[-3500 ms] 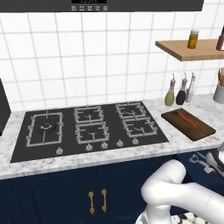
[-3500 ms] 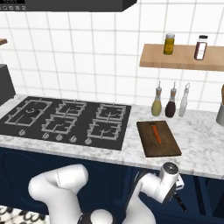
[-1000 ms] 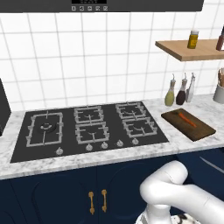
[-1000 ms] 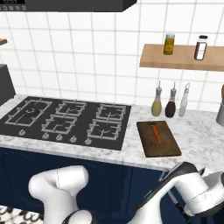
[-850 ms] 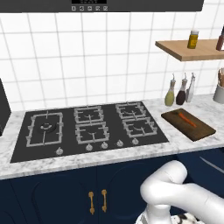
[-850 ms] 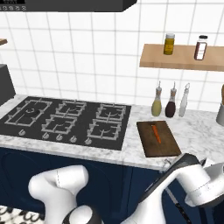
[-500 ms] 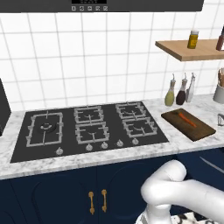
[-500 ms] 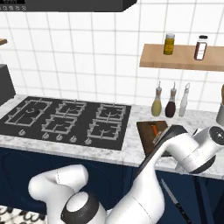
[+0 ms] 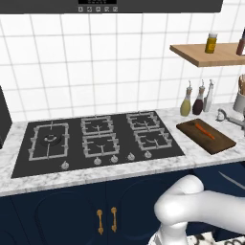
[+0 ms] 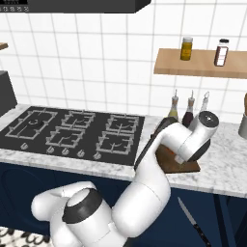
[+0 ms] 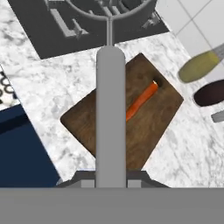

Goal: Place the appropriate cutting tool for cutting the carrot skin on the cutting board.

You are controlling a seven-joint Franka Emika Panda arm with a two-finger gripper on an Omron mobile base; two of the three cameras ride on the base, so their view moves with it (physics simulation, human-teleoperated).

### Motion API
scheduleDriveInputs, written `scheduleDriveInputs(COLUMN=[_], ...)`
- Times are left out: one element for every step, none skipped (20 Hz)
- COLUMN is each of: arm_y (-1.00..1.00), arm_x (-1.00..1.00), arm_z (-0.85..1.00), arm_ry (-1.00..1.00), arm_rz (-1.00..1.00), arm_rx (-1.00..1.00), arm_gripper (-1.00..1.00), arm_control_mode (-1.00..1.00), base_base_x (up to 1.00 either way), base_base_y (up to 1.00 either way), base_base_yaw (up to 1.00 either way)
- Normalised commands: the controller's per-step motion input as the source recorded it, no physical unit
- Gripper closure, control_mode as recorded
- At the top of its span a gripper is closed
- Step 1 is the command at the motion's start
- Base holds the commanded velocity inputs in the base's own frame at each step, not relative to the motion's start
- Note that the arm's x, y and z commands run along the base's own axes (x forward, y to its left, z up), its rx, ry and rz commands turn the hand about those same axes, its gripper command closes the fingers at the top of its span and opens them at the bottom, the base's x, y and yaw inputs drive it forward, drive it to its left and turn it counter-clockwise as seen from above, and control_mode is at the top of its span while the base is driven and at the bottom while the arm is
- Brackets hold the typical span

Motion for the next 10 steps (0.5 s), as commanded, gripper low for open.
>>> scheduleDriveInputs(arm_y=[0.09, 0.03, 0.01, 0.02, 0.04, 0.04, 0.00, 0.00, 0.00, 0.00], arm_x=[1.00, 1.00, 1.00, 1.00, 1.00, 1.00, 1.00, 0.27, 0.00, -0.09], arm_z=[-0.14, -0.14, -0.21, -0.26, -0.29, -0.35, -0.50, -0.27, -0.01, -0.36], arm_ry=[0.02, 0.08, 0.11, 0.10, 0.09, 0.09, 0.12, 0.19, 0.04, 0.25], arm_rz=[-0.18, -0.21, -0.21, -0.22, -0.23, -0.23, -0.21, -0.12, 0.00, 0.00], arm_rx=[0.00, 0.00, 0.00, 0.00, 0.00, 0.00, 0.00, 0.00, 0.00, 0.00], arm_gripper=[1.00, 1.00, 1.00, 1.00, 1.00, 1.00, 1.00, 1.00, 1.00, 1.00], arm_control_mode=[-1.00, -1.00, -1.00, -1.00, -1.00, -1.00, -1.00, -1.00, -1.00, -1.00], base_base_x=[0.00, 0.00, 0.00, 0.00, 0.00, 0.00, 0.00, 0.00, 0.00, 0.00], base_base_y=[0.00, 0.00, 0.00, 0.00, 0.00, 0.00, 0.00, 0.00, 0.00, 0.00], base_base_yaw=[0.00, 0.00, 0.00, 0.00, 0.00, 0.00, 0.00, 0.00, 0.00, 0.00])
